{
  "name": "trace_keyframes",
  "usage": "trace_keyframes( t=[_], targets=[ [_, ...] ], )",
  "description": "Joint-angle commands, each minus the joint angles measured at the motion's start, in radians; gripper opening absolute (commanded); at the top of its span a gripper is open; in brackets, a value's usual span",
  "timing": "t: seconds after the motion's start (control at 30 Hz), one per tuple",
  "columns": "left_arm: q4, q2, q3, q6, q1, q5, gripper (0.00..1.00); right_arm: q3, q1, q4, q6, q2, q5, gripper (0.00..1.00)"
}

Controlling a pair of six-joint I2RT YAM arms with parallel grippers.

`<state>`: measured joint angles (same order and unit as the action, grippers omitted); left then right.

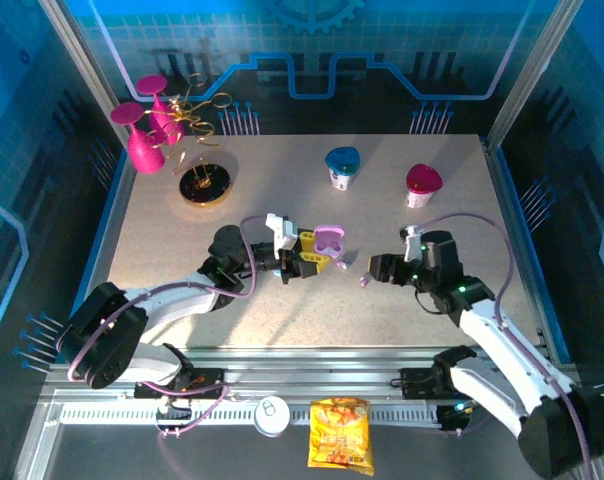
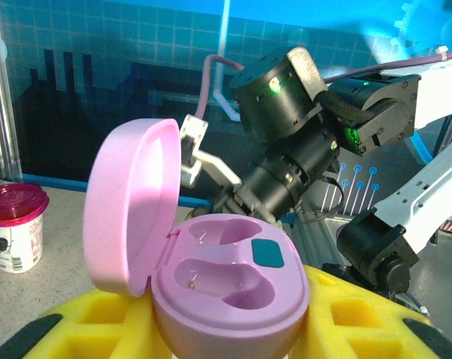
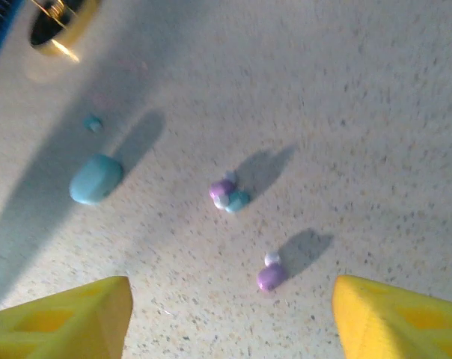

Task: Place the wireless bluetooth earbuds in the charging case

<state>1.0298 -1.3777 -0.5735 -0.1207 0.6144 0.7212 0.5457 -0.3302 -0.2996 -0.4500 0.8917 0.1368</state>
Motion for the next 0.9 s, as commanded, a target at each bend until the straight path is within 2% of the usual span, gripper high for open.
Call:
trace_keyframes(
  t=[0.0,0.23,0.63,0.87],
  targets=[
    [0.037,0.038,0.014,0.025,-0.004,-0.009,0.18,0.016,-0.055,-0.012,-0.029,0.087,-0.116,0.66],
    [0.003,0.068,0.032,0.046,-0.005,-0.017,0.18,0.014,-0.089,0.083,-0.127,0.277,-0.063,0.60],
    [-0.011,0.095,0.047,0.053,-0.004,-0.020,0.18,0.105,-0.101,0.165,-0.077,0.517,-0.024,0.60],
    [-0.049,0.121,0.055,0.072,-0.005,-0.028,0.18,0.114,-0.105,0.191,-0.073,0.585,0.013,0.60]
  ],
)
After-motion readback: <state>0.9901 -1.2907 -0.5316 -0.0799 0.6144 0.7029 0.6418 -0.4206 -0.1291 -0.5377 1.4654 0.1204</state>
